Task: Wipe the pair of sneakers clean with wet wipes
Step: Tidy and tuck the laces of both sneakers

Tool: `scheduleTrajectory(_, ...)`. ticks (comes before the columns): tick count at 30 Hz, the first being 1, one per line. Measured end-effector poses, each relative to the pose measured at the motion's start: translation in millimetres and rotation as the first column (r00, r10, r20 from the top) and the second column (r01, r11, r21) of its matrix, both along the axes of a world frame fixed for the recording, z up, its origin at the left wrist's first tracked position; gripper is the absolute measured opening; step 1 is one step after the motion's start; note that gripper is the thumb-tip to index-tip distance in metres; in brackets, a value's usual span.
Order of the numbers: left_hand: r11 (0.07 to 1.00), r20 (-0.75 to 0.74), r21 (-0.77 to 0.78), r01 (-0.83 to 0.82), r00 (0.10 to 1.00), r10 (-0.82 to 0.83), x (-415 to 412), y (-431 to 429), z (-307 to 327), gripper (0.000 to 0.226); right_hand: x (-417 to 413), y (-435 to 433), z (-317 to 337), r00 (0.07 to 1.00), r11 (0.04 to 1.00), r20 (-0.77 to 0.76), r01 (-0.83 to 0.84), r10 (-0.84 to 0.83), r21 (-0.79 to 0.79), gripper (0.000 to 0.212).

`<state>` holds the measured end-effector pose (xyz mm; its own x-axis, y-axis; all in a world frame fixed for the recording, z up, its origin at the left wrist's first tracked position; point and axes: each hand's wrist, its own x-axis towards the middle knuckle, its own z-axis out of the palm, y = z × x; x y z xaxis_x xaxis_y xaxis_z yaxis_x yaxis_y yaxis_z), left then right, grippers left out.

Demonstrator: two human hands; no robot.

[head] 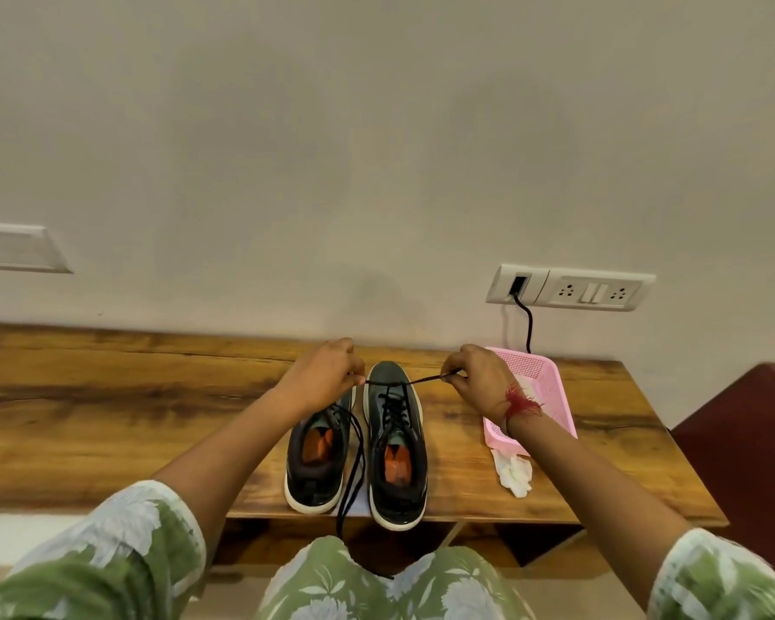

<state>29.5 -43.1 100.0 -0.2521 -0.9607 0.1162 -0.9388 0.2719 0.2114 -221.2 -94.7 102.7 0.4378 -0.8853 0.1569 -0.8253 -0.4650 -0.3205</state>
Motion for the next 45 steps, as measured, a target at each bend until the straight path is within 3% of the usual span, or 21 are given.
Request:
scheduleTrajectory(11, 0.983, 0.130, 0.035, -0.181, 0.976, 0.175, 44, 18, -55, 0.025, -42, -5, -53, 0.960, 0.954, -0.032, 0.279, -0.278, 0.109, 0.014)
scheduleTrajectory(20, 0.957, 0.160, 0.056, -0.283, 0.949, 0.271, 46, 28, -73, 0.029, -55, -1, -80, 0.941, 0.926, -0.033, 0.338, -0.337, 0.167, 0.015)
scheduleTrajectory(25, 0.937, 0.084, 0.023, -0.349, 0.935, 0.346, 31, 27, -67, 0.028, -55, -1, -83, 0.956, 0.938, -0.063, 0.294, -0.288, 0.183, 0.026)
scheduleTrajectory(28, 0.960, 0.069, 0.029, -0.277, 0.959, 0.275, 9, 27, -60, 0.035, -44, 2, -79, 0.966, 0.955, -0.112, 0.248, -0.232, 0.160, 0.044)
scheduleTrajectory(34, 0.984, 0.184, 0.130, -0.124, 0.978, 0.099, -48, 20, -67, 0.041, 4, 16, -92, 0.999, 0.979, -0.054, 0.002, 0.009, 0.202, 0.032)
scheduleTrajectory(40, 0.971, 0.208, 0.181, -0.158, 0.971, 0.119, -53, 15, -81, 0.032, 17, 14, -106, 1.000, 0.959, 0.002, 0.028, -0.030, 0.281, 0.013)
scheduleTrajectory(45, 0.980, 0.225, 0.144, -0.138, 0.969, 0.104, -45, 12, -82, 0.027, 9, 15, -105, 0.997, 0.972, -0.053, 0.071, -0.061, 0.223, 0.011)
